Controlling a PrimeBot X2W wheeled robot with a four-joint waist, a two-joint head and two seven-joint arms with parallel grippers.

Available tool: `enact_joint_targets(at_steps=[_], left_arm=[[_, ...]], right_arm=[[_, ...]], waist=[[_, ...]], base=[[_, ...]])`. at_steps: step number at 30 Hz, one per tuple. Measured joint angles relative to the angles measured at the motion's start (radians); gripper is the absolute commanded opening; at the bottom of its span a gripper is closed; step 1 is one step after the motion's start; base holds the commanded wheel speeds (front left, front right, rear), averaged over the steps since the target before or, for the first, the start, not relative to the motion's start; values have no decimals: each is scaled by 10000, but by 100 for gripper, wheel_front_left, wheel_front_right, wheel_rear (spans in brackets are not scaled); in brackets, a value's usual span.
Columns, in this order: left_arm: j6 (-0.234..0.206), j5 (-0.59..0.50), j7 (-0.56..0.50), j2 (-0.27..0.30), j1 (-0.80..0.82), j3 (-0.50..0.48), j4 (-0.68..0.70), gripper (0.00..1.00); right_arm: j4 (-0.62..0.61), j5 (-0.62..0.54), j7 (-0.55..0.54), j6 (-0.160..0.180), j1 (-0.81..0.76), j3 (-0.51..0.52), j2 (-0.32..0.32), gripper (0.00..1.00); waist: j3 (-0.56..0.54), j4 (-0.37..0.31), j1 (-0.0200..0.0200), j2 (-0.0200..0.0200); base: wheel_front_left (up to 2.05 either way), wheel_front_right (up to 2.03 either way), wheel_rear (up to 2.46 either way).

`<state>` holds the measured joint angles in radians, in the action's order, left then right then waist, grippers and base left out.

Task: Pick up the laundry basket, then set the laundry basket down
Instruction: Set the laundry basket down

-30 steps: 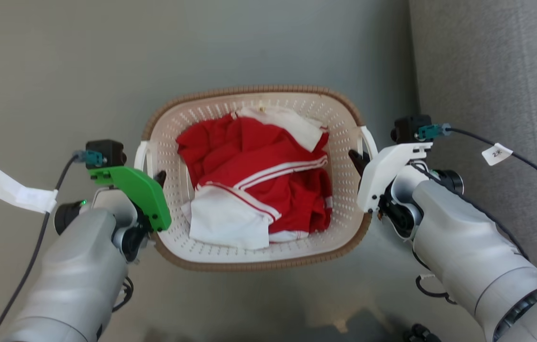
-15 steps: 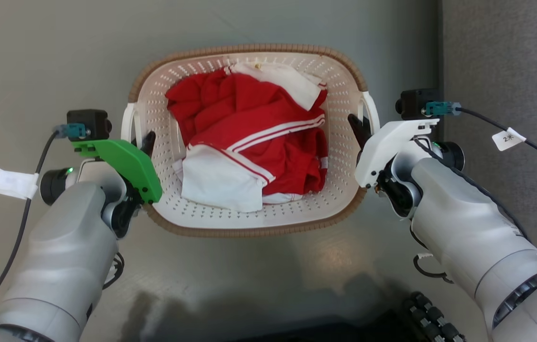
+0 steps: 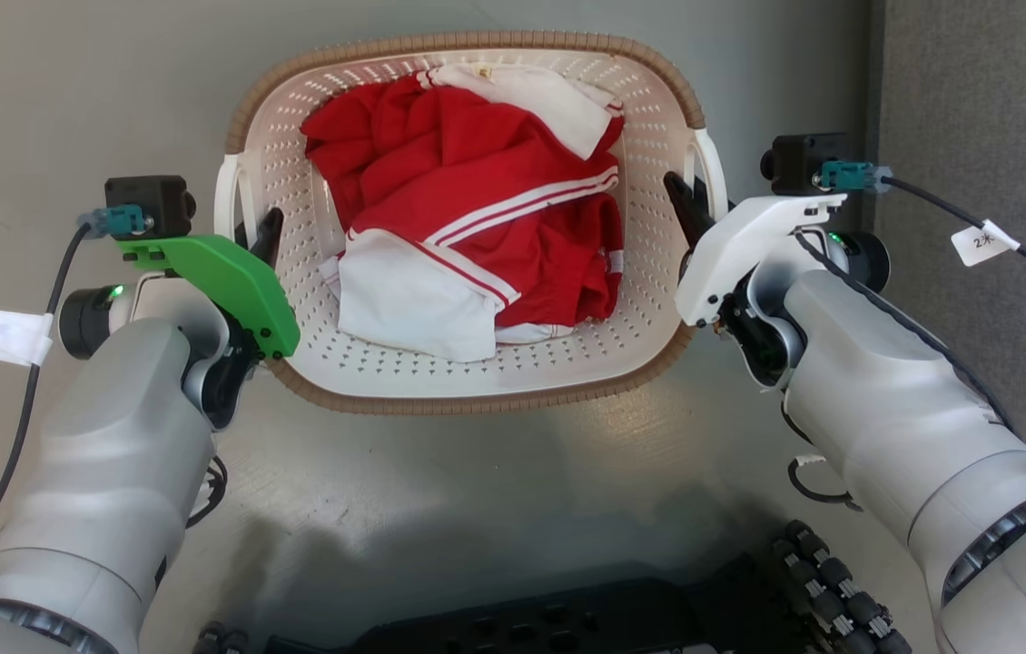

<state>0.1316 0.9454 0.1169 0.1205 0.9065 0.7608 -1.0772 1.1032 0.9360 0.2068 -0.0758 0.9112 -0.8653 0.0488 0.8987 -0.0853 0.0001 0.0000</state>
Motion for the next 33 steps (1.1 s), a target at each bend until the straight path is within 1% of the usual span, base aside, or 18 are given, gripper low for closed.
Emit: enact_joint_targets(at_steps=[6, 8, 19, 22, 23, 24, 25, 31, 33], left_arm=[[0, -21, 121, 8, 119, 119, -63, 0], [0, -48, 186, 8, 122, 150, -67, 0], [0, -59, 337, 0, 166, 242, -84, 0], [0, -59, 424, 2, 198, 282, -86, 0], [0, -59, 426, 4, 202, 299, -86, 0], [0, -58, 431, 8, 205, 311, -88, 40], [0, -59, 439, 12, 209, 313, -105, 100], [0, -58, 439, 81, 218, 412, -217, 100], [0, -58, 439, 82, 218, 453, -245, 100]], right_arm=[[0, 75, 100, 4, 85, -82, 6, 0], [2, 86, 128, 69, 85, -104, 4, 0], [46, 263, 217, 77, 99, -213, 10, 0], [67, 332, 217, 136, 128, -247, 19, 0], [71, 332, 217, 138, 130, -255, 23, 30], [77, 345, 226, 151, 132, -255, 25, 51], [81, 376, 263, 148, 136, -255, 27, 100], [134, 470, 307, 180, 253, -278, 100, 100], [142, 510, 307, 245, 253, -309, 100, 100]], waist=[[241, -22, 0, 0], [292, -26, 0, 0], [435, -17, 0, 0], [471, -13, -1, 0], [478, -12, -1, 0], [483, -13, 0, 0], [486, -14, -1, 0], [476, -17, 0, 0], [459, -18, 0, 0]], base=[[0, 0, 0], [0, 0, 0], [0, 0, 0], [0, 0, 0], [0, 0, 0], [0, 0, 0], [0, 0, 0], [0, 0, 0], [0, 0, 0]])
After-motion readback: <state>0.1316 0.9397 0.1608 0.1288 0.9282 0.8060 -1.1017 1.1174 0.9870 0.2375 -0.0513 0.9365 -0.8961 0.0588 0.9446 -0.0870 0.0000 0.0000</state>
